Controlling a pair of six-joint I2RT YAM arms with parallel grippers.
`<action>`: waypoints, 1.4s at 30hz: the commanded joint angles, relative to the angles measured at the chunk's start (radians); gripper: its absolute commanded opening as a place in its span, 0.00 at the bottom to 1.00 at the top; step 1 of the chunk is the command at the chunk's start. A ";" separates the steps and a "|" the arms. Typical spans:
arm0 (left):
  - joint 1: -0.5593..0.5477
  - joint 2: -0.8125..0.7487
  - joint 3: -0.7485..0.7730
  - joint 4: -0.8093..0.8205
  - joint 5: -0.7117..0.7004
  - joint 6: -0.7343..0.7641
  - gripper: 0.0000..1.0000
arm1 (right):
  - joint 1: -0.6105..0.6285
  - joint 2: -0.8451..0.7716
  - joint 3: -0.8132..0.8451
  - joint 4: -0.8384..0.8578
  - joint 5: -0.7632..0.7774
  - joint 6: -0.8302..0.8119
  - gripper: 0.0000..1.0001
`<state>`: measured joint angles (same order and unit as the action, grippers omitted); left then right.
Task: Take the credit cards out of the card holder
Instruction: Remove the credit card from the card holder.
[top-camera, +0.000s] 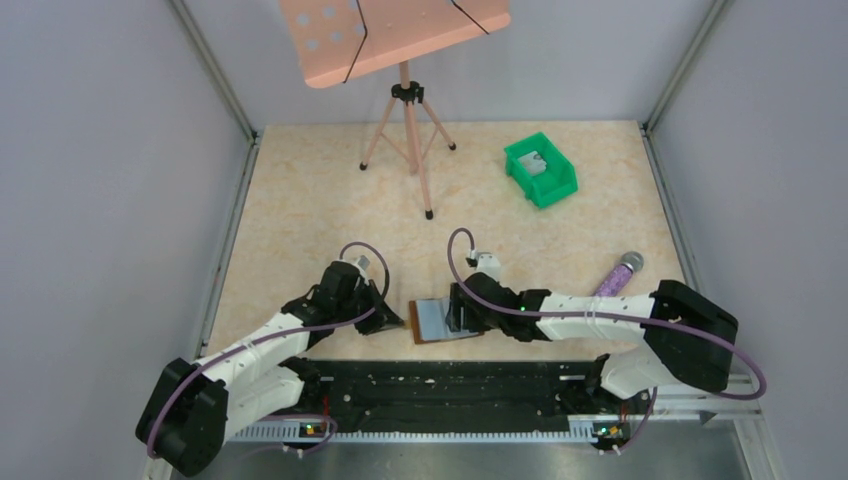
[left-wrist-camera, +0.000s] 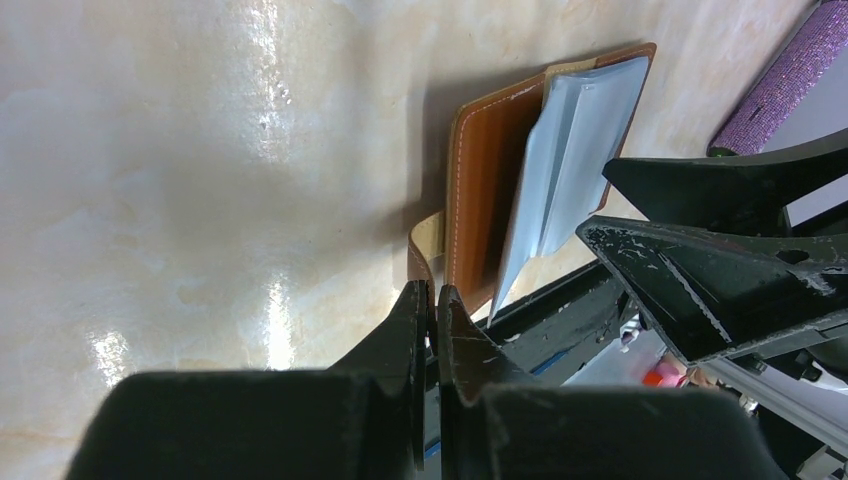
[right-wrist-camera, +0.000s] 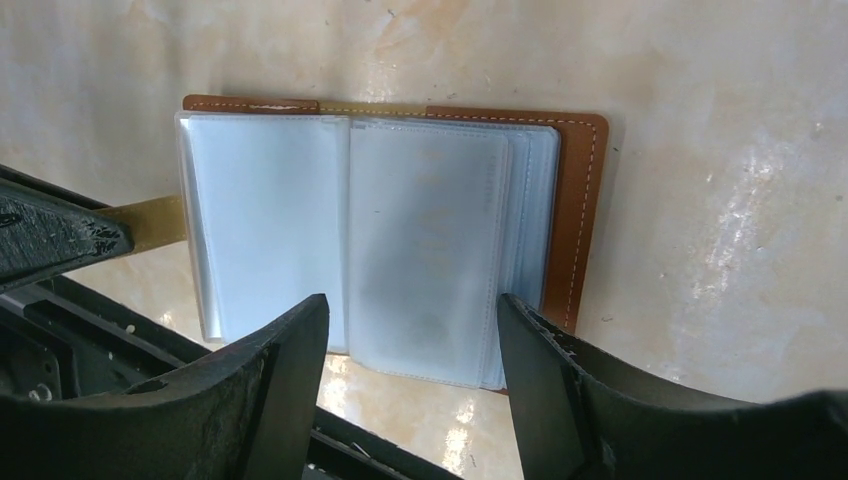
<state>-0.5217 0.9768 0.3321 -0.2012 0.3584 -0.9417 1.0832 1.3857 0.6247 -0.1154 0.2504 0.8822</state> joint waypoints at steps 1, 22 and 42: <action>0.000 -0.016 -0.005 0.043 0.014 -0.003 0.04 | -0.008 0.018 0.028 0.065 -0.054 0.001 0.63; -0.001 -0.035 -0.010 0.045 0.014 -0.009 0.04 | -0.005 0.020 0.023 0.159 -0.115 0.016 0.62; -0.001 -0.033 -0.006 0.057 0.024 -0.016 0.04 | -0.010 0.025 0.067 -0.037 0.048 -0.045 0.63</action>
<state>-0.5217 0.9546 0.3264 -0.1864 0.3691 -0.9489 1.0821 1.3792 0.6704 -0.1593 0.2699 0.8555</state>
